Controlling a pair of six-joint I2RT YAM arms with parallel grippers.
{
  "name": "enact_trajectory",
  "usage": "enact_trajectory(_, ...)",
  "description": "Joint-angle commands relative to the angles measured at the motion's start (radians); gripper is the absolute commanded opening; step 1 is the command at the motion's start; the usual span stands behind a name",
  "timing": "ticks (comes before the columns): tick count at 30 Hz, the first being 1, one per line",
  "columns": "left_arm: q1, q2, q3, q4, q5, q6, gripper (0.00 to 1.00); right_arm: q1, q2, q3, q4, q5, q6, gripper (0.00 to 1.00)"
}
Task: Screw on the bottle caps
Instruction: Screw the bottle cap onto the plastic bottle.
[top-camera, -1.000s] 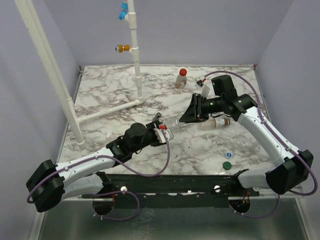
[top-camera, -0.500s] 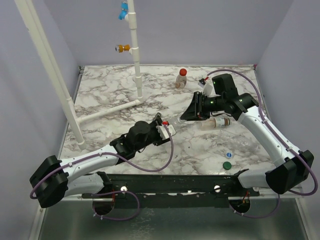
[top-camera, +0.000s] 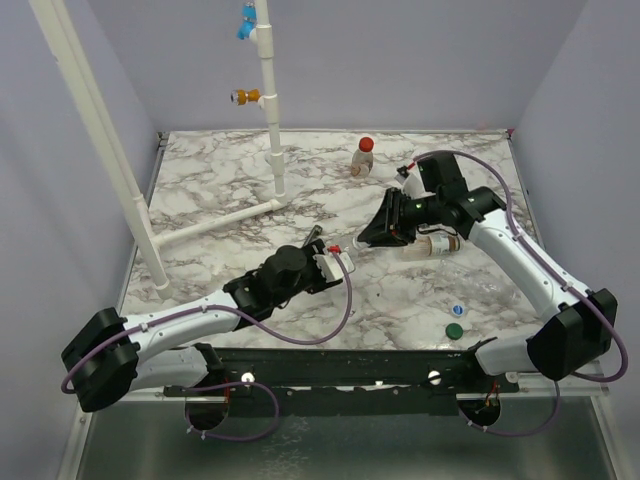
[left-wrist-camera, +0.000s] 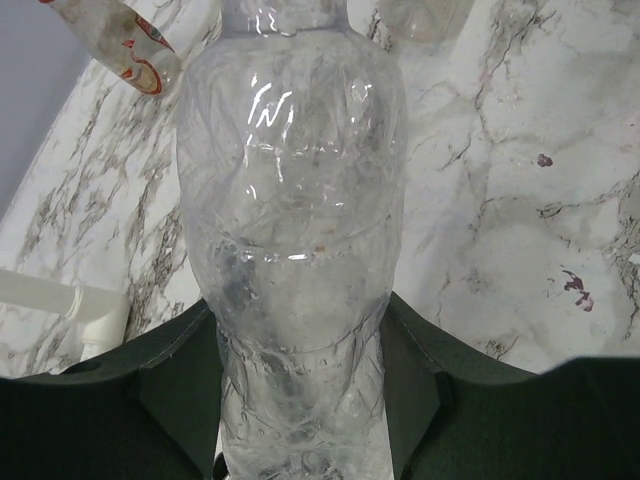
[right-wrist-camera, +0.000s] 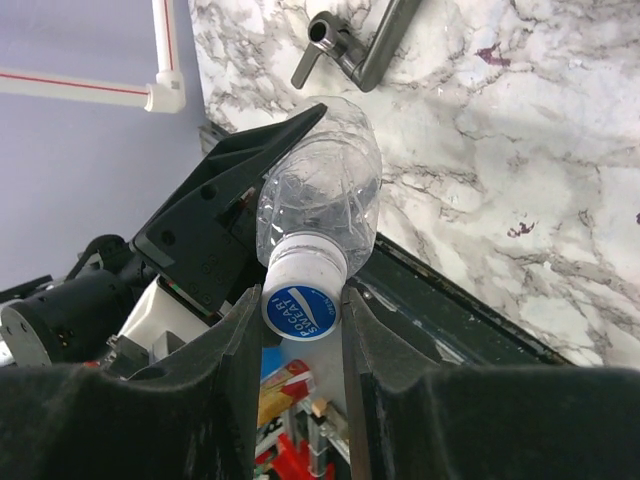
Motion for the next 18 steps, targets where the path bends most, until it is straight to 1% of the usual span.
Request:
enact_trajectory(1,-0.019,-0.018,0.053,0.286,-0.072,0.014,0.0,0.023,0.035,-0.061,-0.116,0.003,0.119,0.09)
enact_trajectory(6,-0.027,-0.004,0.048,0.326,-0.111,0.052,0.0,0.02,0.057,-0.065,-0.114,0.016,0.204,0.09)
enact_trajectory(8,-0.027,0.008,0.053,0.331,-0.122,0.064,0.0,0.019,0.074,-0.067,-0.117,0.01,0.232,0.07)
enact_trajectory(13,-0.029,0.037,0.062,0.355,-0.147,0.045,0.0,0.013,0.107,-0.075,-0.15,0.027,0.313,0.07)
enact_trajectory(18,-0.032,0.06,0.067,0.384,-0.156,0.029,0.0,-0.008,0.1,-0.062,-0.182,0.077,0.393,0.07)
